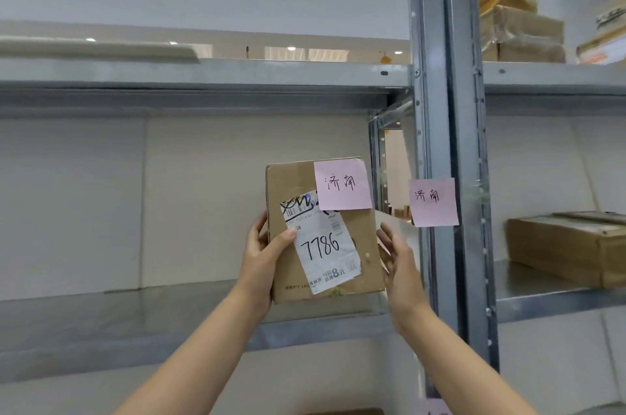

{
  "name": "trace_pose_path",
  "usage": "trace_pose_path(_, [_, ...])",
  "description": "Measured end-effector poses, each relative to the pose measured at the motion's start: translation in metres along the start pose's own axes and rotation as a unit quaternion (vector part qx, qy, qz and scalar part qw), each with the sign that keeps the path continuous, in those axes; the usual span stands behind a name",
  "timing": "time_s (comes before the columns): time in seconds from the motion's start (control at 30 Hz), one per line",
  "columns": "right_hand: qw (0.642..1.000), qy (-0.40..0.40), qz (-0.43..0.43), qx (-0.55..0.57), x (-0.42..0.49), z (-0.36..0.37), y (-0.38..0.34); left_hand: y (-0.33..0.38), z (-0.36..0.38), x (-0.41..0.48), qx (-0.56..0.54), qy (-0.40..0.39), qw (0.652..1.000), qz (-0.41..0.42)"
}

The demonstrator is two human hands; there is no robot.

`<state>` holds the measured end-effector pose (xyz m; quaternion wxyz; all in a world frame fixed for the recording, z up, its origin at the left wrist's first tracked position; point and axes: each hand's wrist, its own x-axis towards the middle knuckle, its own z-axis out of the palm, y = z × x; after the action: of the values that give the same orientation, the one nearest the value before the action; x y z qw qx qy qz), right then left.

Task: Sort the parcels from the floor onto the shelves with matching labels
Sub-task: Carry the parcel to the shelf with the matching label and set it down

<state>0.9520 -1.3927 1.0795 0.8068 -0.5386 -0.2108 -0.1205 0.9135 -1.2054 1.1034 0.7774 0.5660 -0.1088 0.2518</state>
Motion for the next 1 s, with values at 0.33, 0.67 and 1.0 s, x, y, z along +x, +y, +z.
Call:
trace_pose_path(0.33, [0.989, -0.101, 0.091, 0.053, -0.01, 0.02, 0.03, -0.024, 0.028, -0.003, -0.036, 0.029, 0.999, 0.0])
trace_pose_path(0.67, [0.976, -0.094, 0.163, -0.11, 0.025, -0.009, -0.005, 0.004, -0.048, 0.027, 0.307, -0.027, 0.951, 0.032])
trace_pose_path(1.0, [0.987, -0.026, 0.116, -0.106, 0.037, -0.016, -0.004, -0.035, -0.017, 0.022, 0.052, -0.054, 0.989, -0.129])
